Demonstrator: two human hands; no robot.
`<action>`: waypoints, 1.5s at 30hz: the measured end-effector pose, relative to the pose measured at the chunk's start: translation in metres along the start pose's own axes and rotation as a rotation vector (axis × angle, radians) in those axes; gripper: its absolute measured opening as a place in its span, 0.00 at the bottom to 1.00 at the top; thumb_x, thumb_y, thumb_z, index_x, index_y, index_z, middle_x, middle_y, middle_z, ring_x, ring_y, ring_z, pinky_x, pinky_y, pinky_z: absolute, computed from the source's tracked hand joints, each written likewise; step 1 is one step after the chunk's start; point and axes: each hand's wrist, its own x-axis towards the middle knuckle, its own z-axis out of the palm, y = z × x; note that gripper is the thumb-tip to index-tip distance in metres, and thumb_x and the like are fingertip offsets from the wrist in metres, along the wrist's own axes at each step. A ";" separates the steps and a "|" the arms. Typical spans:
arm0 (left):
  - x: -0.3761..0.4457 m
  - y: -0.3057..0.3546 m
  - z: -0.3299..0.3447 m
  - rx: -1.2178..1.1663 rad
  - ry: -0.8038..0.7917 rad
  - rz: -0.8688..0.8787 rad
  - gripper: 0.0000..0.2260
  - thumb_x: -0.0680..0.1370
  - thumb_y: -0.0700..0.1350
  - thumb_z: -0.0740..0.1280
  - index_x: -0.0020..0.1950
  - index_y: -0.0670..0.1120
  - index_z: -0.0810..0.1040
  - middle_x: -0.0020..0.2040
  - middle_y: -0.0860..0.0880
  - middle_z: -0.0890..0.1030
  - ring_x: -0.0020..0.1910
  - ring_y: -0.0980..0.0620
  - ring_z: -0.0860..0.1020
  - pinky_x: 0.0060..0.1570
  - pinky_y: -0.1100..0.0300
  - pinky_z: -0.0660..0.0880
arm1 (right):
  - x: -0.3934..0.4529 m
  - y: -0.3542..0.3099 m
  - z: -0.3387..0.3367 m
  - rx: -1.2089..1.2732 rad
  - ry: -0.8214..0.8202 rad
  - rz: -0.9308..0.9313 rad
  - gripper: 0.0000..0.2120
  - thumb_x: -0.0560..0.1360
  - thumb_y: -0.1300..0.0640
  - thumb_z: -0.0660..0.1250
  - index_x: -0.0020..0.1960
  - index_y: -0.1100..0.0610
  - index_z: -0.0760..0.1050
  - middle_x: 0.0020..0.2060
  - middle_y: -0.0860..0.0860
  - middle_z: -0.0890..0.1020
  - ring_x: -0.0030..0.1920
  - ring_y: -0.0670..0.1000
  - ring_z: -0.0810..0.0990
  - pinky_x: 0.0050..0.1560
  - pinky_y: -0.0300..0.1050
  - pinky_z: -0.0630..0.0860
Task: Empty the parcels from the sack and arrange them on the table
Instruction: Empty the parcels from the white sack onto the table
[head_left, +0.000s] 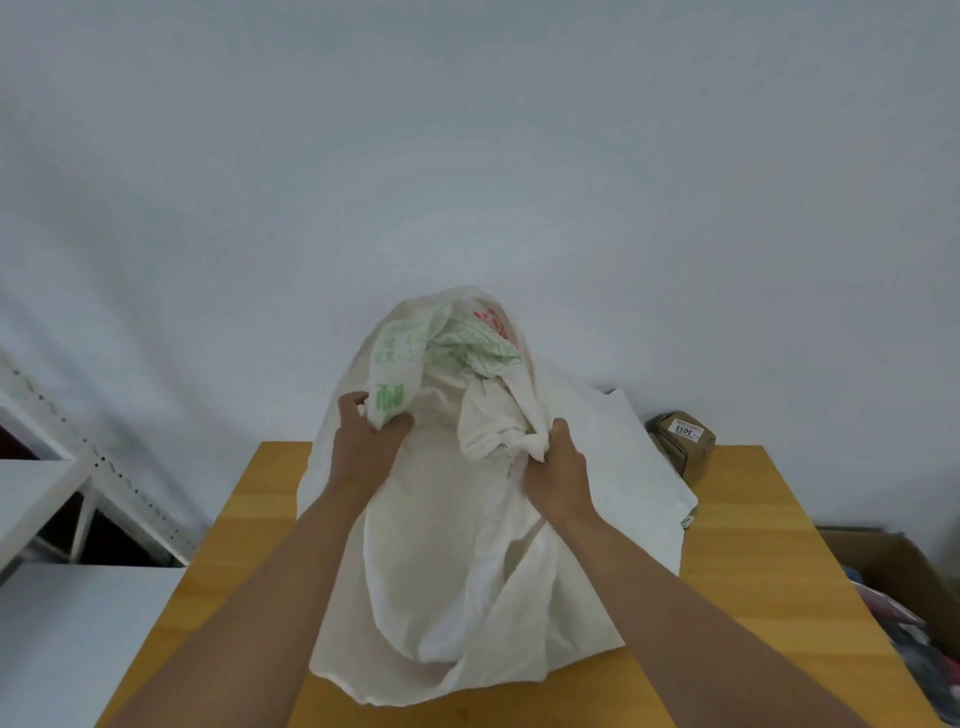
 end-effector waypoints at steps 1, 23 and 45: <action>0.001 -0.009 -0.002 -0.095 -0.057 -0.076 0.31 0.74 0.49 0.74 0.71 0.51 0.60 0.56 0.47 0.76 0.46 0.52 0.77 0.36 0.56 0.73 | -0.001 0.001 0.001 0.050 -0.025 0.046 0.06 0.79 0.61 0.59 0.50 0.58 0.61 0.37 0.49 0.73 0.38 0.52 0.74 0.32 0.41 0.67; -0.021 -0.026 0.030 0.035 -0.426 -0.234 0.10 0.74 0.40 0.70 0.54 0.45 0.79 0.43 0.47 0.82 0.37 0.51 0.79 0.31 0.63 0.73 | 0.005 0.003 0.013 0.061 -0.057 -0.115 0.31 0.80 0.61 0.62 0.79 0.54 0.52 0.72 0.57 0.59 0.56 0.35 0.63 0.50 0.18 0.60; 0.006 -0.050 0.018 0.251 0.028 -0.415 0.41 0.74 0.49 0.73 0.79 0.44 0.52 0.75 0.40 0.62 0.71 0.37 0.65 0.66 0.44 0.67 | 0.041 0.031 -0.027 0.176 -0.208 0.091 0.30 0.77 0.58 0.64 0.76 0.51 0.57 0.61 0.47 0.74 0.55 0.47 0.72 0.53 0.40 0.68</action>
